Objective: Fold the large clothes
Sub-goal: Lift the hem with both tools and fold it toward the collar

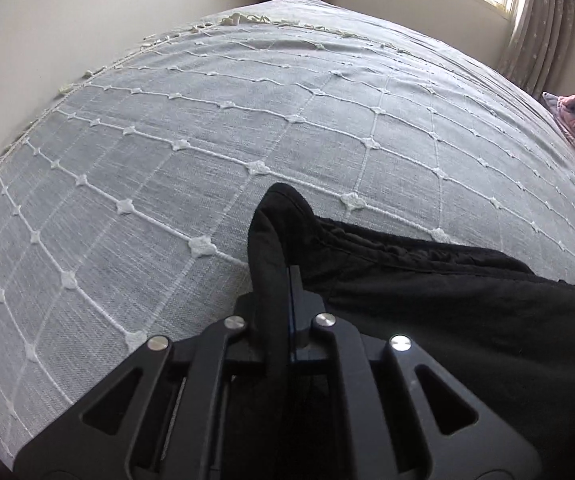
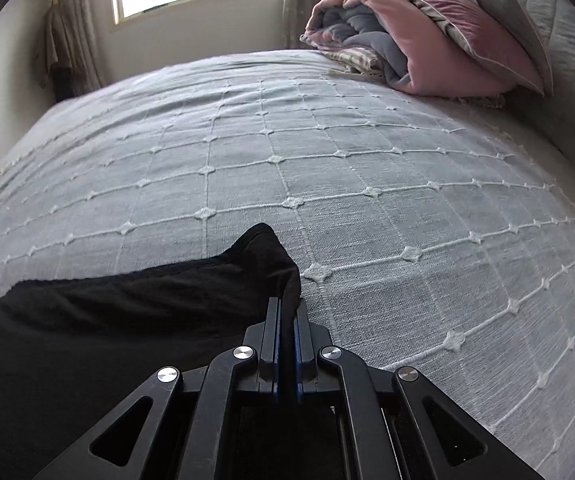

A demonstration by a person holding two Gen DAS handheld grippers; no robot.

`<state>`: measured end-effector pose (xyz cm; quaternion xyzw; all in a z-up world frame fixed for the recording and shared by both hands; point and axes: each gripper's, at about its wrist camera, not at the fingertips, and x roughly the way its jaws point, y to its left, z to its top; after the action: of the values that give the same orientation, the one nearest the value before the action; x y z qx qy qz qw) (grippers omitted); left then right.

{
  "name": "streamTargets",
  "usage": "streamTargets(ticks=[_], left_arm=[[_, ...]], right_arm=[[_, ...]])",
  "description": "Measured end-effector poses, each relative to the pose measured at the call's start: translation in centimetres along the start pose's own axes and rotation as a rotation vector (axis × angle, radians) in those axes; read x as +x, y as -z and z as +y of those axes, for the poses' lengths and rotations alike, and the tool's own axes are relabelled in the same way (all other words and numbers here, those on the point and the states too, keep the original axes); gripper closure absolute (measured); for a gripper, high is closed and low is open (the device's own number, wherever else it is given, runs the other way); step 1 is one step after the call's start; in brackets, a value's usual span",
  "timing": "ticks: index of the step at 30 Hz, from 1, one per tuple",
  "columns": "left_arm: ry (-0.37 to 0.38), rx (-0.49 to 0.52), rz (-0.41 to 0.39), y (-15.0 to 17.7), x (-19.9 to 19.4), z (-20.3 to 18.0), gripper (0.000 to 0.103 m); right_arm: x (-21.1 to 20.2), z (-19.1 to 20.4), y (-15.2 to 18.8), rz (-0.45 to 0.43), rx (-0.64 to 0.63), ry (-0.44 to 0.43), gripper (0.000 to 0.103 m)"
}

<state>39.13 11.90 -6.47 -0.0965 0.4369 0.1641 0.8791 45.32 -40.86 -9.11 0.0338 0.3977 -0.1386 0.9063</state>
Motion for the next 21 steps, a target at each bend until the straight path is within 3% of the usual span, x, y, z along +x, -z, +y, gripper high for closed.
streamTargets(ticks=[3,5,8,9,10,11,13,17,21], left_arm=[[0.017,-0.015,0.018,-0.2,0.3,0.3,0.083],[0.026,-0.020,0.038,-0.6,-0.2,0.6,0.071],[0.105,-0.076,0.022,-1.6,-2.8,2.6,0.064],[0.140,-0.099,0.011,-1.8,-3.9,3.4,0.050],[0.174,-0.124,0.003,-2.0,-5.1,4.3,0.032],[0.180,-0.143,0.000,-2.0,-6.4,5.2,0.028],[0.190,-0.187,-0.008,-1.2,-8.7,6.7,0.027],[0.238,-0.246,0.067,2.8,-12.3,8.2,0.027],[0.328,-0.256,0.072,8.7,-17.5,7.8,0.027]], right_arm=[[0.3,1.0,0.2,0.021,-0.044,0.081,0.097],[0.3,1.3,0.1,0.037,-0.065,0.132,0.086],[-2.0,1.2,-0.4,0.025,-0.114,0.145,0.084],[-3.4,0.7,-0.4,0.004,-0.096,0.129,0.080],[-4.6,0.2,-0.4,-0.006,-0.077,0.119,0.063],[-6.6,-0.6,-0.2,-0.020,-0.048,0.100,0.038],[-9.7,-1.8,0.9,-0.037,-0.010,0.029,0.024],[-14.5,-4.0,4.9,0.039,0.081,-0.137,0.024],[-19.7,-4.7,9.5,0.063,0.078,-0.283,0.024]])
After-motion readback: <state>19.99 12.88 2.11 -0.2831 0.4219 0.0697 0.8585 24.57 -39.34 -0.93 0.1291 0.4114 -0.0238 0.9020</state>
